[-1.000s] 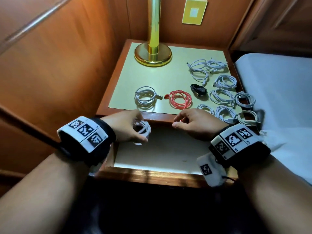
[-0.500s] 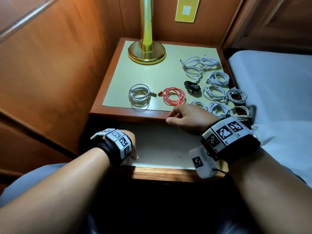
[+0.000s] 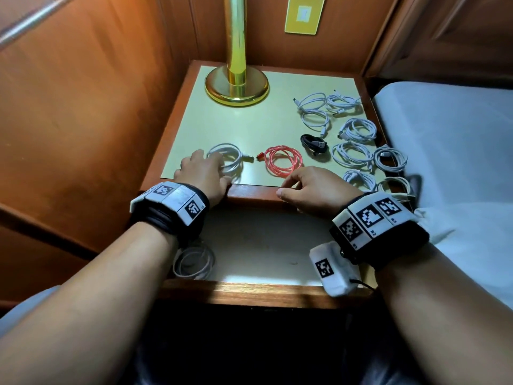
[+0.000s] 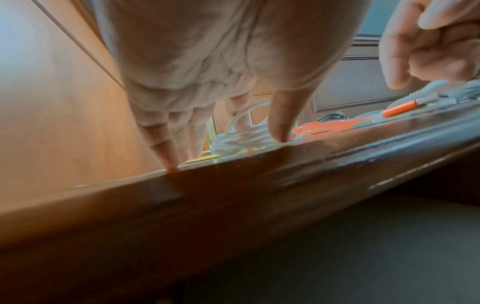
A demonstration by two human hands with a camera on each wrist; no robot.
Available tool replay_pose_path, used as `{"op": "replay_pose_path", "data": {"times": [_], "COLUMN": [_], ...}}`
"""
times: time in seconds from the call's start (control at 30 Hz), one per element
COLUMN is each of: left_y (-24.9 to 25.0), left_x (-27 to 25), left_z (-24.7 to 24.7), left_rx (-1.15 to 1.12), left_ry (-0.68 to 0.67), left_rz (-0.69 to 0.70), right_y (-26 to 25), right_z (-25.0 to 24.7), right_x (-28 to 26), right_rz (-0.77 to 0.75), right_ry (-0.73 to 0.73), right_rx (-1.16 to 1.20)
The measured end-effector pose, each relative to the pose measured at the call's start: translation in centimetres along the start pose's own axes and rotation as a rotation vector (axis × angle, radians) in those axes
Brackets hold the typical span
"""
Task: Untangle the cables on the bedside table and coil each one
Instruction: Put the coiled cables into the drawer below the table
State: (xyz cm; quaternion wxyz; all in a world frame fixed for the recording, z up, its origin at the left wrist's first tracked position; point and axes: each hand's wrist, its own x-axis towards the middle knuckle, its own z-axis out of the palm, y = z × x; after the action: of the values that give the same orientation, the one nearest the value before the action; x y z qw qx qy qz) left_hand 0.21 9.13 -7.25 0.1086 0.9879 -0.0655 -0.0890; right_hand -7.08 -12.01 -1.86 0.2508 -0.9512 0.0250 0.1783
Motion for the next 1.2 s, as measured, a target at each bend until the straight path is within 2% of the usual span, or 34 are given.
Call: {"op": "replay_pose_path", "data": {"times": [0.07,0.23,0.33,0.4,0.53,0.63,0.77,0.93,1.1,1.2], "left_y": [0.0,0.4,0.8,1.3,2.1,3.3,2.5,2.8,1.7,0.7], "left_x": [0.0,-2.3,-5.3,-7.1,-7.3,-6.3,-5.8,-5.7,-4.8,-4.5], "left_z": [-0.4,-1.7,-1.9,-1.2,1.4,2.2,4.2,3.3,1.1,-0.7], "left_rx": [-0.004,0.004,-0.091,-0.072,0.119,0.212,0.419,0.381,0.242,0.075], "left_ry": [-0.005,-0.142,-0.292,-0.407,-0.465,-0.508,-0.654,-0.635,-0.508,-0.358], "left_rz": [0.052,0.190,0.384,0.456,0.436,0.359,0.262,0.216,0.180,0.165], "right_y": [-0.1,-0.5,-0.6,-0.6,-0.7,-0.6,-0.3,-0.2,-0.1,-0.3], "right_z": [0.0,0.2,0.2,0.3,0.3,0.2,0.5,1.7,1.6,1.6], "right_x": [0.0,-0.1,-0.1,-0.1,-0.3,-0.4,0.2,2.3,3.9,3.8], "right_rz": [0.003,-0.007,0.001,0.008,0.014,0.019,0.038,-0.009,-0.030,-0.038], "right_ry": [-0.002,0.010,0.024,0.027,0.019,0.002,0.017,0.029,-0.056,-0.117], "right_rx": [-0.006,0.002,0.036,0.042,0.034,0.024,-0.007,-0.112,-0.187,-0.248]}}
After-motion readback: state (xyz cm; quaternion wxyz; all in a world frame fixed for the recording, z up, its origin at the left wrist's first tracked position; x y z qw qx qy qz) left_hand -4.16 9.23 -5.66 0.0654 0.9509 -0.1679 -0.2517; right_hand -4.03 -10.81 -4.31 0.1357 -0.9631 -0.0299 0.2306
